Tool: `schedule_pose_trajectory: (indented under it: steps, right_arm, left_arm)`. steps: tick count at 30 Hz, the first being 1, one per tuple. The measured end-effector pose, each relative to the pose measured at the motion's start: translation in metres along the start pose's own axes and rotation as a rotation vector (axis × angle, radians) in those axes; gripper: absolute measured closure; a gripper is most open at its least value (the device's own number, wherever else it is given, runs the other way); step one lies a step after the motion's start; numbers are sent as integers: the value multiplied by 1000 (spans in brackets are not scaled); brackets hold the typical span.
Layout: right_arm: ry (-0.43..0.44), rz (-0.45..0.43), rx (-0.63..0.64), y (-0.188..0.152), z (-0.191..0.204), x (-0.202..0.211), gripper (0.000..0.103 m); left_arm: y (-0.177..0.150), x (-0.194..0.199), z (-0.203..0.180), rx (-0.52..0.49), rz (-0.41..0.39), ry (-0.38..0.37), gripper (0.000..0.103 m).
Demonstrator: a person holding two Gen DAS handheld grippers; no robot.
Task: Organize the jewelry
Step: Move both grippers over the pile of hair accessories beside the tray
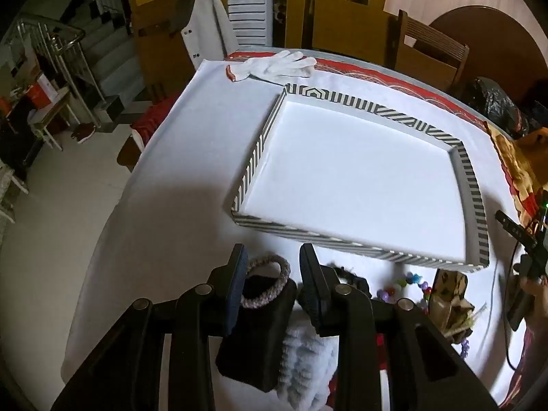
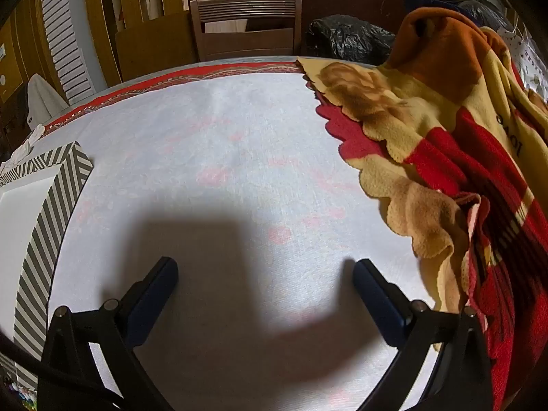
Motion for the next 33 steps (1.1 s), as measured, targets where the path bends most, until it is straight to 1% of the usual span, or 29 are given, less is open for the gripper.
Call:
schedule_pose_trajectory:
  steps: [2,3,5,6,7,9,12,15,20,22,25,29,33]
  right_arm:
    - [8,6,-3,0,-1,-3,0]
    - [20,24,7,-1,0,-3,0]
    - [21,82,13,-6,2,1,0]
    - [13,110,11,-10,4,6,2]
    - [9,127,6,-13,3,17,3]
    - [34,102,-9,-19,12,46,3]
    - [78,76,-6,-20,32,93,3]
    - [110,45,10,-18,52,129,3]
    - [188,39,29,-31,95,178,3]
    - [190,27,51,-33,109,192,3]
    - [211,29,33,-39,127,208,3]
    - [223,29,33,-48,145,219,3]
    - [241,42,70,-58,164,228,3]
  left_arm:
    - [1,0,-1,-7,-5,6,80]
    - [-2,1,-4,-14,-9,8,80]
    - [-5,9,-4,-4,-23,-8,80]
    - [-4,12,-10,-19,-24,3,80]
    - [-7,20,-10,-21,-34,-3,80]
    - [-4,21,-13,-31,-26,-12,80]
    - [-6,28,-11,-31,-35,-45,80]
    - [-7,33,-13,-44,-45,-64,80]
    - [-8,46,-16,-72,-71,-88,80]
    - [-9,49,-16,-79,-75,-93,80]
    - [-13,52,-15,-84,-69,-97,80]
    - [-18,54,-13,-89,-63,-101,80]
    - [-23,58,-11,-97,-64,-103,80]
Point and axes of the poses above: each gripper's, at about its wrist camera, not at the fingertips, and x roughly against the way its jaws point, z to its left, y to its top, the point moved 5 cm from there along -x, roughly the way its jaws point, and after that the axes turned 13 degrees about -z, right-handed, at the moved point
